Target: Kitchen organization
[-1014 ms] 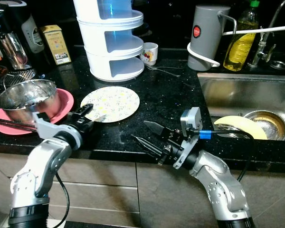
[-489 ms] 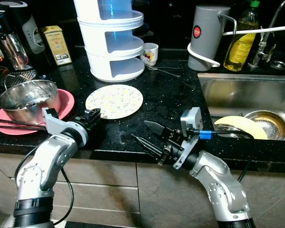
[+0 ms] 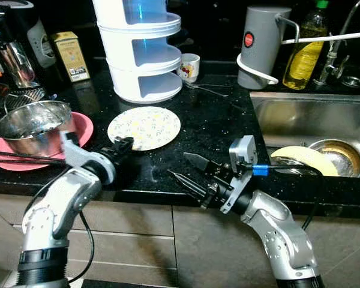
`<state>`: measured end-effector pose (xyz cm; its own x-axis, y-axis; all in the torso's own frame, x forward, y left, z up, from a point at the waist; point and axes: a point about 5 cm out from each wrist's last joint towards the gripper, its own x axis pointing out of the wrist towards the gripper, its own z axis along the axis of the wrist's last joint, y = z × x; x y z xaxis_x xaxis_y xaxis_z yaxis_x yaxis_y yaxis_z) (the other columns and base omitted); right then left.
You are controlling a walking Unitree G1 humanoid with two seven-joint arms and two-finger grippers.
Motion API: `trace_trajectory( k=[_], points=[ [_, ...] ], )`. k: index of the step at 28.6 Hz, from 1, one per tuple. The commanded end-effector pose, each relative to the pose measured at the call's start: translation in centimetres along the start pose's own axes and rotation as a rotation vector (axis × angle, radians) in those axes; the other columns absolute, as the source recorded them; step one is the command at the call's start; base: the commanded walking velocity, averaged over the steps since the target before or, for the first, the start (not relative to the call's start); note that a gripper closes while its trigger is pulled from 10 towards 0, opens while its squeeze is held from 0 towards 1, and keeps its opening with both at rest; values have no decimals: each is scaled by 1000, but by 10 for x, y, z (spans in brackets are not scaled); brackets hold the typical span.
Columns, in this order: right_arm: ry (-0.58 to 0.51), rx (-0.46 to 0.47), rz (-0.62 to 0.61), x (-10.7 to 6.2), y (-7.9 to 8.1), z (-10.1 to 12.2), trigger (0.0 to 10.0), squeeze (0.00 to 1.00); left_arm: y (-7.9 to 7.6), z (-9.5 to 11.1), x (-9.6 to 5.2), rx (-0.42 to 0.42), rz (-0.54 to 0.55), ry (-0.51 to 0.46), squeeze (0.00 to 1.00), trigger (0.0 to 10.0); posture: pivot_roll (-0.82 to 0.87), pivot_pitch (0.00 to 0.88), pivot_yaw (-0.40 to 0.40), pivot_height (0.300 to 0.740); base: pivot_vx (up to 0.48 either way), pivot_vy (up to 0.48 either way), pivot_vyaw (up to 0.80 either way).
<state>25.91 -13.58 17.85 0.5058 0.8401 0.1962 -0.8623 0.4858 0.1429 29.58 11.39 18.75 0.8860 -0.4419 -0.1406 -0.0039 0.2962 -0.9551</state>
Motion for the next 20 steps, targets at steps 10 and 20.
trace_trajectory(
  k=[10,20],
  points=[
    [-7,-10,-1,0,0,4,10000,0,-11,-25,-8,295,6,142,0,10000,-25,0,-2,740,0,0,0],
    [-9,-8,-2,0,-1,3,10000,0,-76,13,-18,694,-213,-64,0,10000,-21,0,-1,740,0,0,0]
  ],
)
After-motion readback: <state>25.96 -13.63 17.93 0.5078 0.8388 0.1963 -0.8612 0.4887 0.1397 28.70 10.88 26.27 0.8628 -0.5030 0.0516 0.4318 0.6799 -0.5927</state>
